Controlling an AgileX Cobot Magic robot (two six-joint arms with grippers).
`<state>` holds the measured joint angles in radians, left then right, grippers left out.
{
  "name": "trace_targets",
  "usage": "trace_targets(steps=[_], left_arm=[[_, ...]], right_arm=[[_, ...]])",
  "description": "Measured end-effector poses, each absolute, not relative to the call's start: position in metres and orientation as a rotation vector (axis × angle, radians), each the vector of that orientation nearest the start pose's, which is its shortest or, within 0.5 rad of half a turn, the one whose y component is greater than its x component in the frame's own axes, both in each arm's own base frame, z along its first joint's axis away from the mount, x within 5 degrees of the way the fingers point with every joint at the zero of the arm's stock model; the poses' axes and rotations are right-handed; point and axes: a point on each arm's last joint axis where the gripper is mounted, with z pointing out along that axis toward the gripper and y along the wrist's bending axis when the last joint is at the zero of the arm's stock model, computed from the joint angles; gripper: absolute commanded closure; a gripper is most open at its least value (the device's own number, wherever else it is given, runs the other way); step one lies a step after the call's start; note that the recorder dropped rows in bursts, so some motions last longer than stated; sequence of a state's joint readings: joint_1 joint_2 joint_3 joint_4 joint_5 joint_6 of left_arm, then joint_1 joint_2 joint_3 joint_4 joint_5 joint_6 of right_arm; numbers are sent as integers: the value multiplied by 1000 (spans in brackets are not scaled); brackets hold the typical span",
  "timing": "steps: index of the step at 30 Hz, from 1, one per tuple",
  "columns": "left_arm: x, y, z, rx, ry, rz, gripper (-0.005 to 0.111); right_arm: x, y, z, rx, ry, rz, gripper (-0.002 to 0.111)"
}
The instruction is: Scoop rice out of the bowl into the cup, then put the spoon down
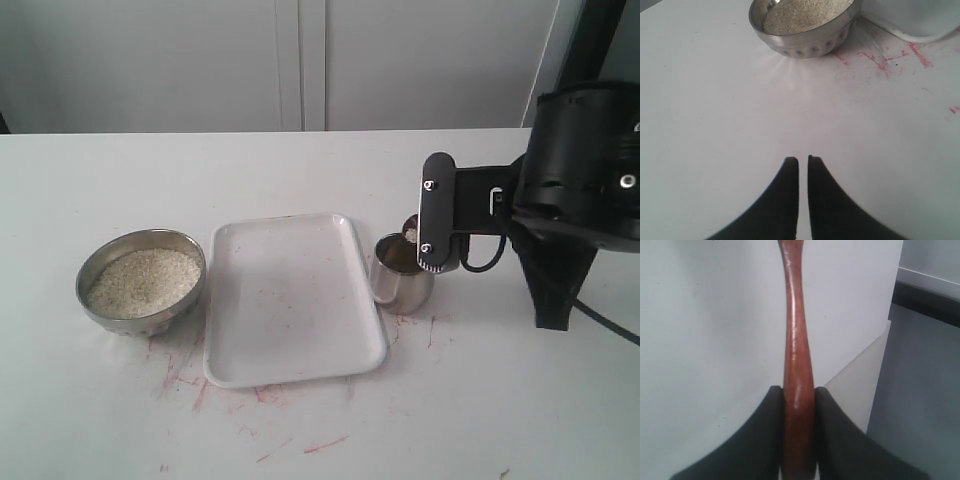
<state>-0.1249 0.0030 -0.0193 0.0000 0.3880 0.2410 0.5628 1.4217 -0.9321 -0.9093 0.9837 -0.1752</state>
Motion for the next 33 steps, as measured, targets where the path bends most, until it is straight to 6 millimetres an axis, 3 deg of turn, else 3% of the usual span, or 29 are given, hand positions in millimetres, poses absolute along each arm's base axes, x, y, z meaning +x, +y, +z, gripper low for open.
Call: trace_targets(steps=[19, 33], left_arm=[[52, -7, 185, 338, 1825, 81, 92], [52, -7, 185, 338, 1825, 81, 92]], right_arm=[[267, 91, 262, -1602, 2052, -1210, 108], [268, 92, 263, -1696, 1982, -1227, 108]])
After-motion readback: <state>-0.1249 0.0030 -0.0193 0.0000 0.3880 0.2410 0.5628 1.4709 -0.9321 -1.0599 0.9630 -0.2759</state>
